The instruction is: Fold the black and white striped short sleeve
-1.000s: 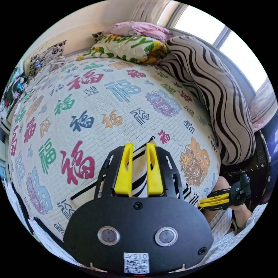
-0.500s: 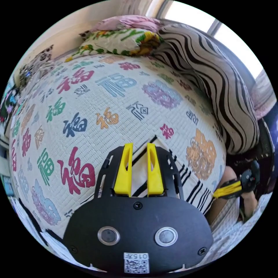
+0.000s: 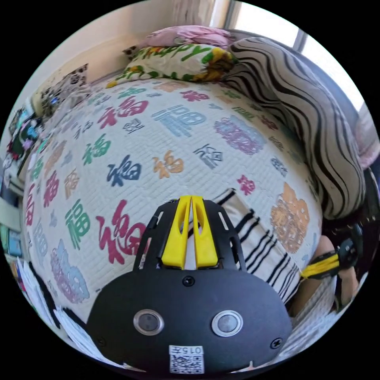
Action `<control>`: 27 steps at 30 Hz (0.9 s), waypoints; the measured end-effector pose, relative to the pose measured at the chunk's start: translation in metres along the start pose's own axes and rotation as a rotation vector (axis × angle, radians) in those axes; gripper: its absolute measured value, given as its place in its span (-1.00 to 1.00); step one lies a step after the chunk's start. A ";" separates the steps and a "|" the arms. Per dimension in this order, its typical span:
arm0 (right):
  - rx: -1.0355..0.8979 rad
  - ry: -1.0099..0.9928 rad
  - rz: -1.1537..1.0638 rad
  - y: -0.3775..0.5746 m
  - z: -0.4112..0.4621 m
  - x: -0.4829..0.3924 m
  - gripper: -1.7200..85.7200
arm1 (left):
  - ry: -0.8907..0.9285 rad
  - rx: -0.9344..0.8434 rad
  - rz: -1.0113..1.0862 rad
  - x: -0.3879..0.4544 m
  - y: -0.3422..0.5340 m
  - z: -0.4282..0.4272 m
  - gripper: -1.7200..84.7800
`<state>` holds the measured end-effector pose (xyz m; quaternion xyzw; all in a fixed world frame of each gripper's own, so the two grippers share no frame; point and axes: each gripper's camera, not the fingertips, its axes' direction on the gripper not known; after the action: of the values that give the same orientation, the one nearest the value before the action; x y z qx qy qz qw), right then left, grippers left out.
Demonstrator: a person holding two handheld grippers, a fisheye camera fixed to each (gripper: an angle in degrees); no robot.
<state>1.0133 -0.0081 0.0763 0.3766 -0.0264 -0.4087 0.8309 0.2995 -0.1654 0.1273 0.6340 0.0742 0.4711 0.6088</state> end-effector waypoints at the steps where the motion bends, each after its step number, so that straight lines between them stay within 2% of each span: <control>1: 0.001 -0.004 0.002 0.001 -0.003 0.001 -0.97 | 0.041 -0.011 0.036 0.004 -0.001 -0.005 -0.89; 8: -0.015 0.018 -0.007 0.004 -0.018 -0.002 -0.97 | -0.117 -0.128 0.051 -0.004 -0.012 0.011 -0.83; 11: -0.017 0.016 0.000 0.007 -0.026 0.000 -0.97 | -0.187 -0.106 0.032 -0.019 -0.009 -0.005 -0.87; 15: 0.048 -0.095 0.003 0.017 -0.052 0.012 -0.96 | -0.218 0.005 -0.018 -0.059 0.026 -0.082 -0.86; 20: 0.360 -0.342 -0.073 0.023 -0.116 0.052 -0.92 | -0.029 0.225 -0.255 -0.165 0.141 -0.205 -0.83; 22: 0.498 -0.469 -0.146 0.002 -0.134 0.078 -0.87 | 0.164 0.271 -0.386 -0.227 0.207 -0.236 -0.79; 27: 0.451 -0.628 -0.152 -0.082 -0.123 0.112 -0.75 | 0.409 0.244 -0.594 -0.310 0.304 -0.243 -0.71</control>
<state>1.0764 -0.0436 -0.0940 0.4071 -0.3407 -0.5484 0.6461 -0.1823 -0.2773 0.1813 0.5454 0.4304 0.3788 0.6114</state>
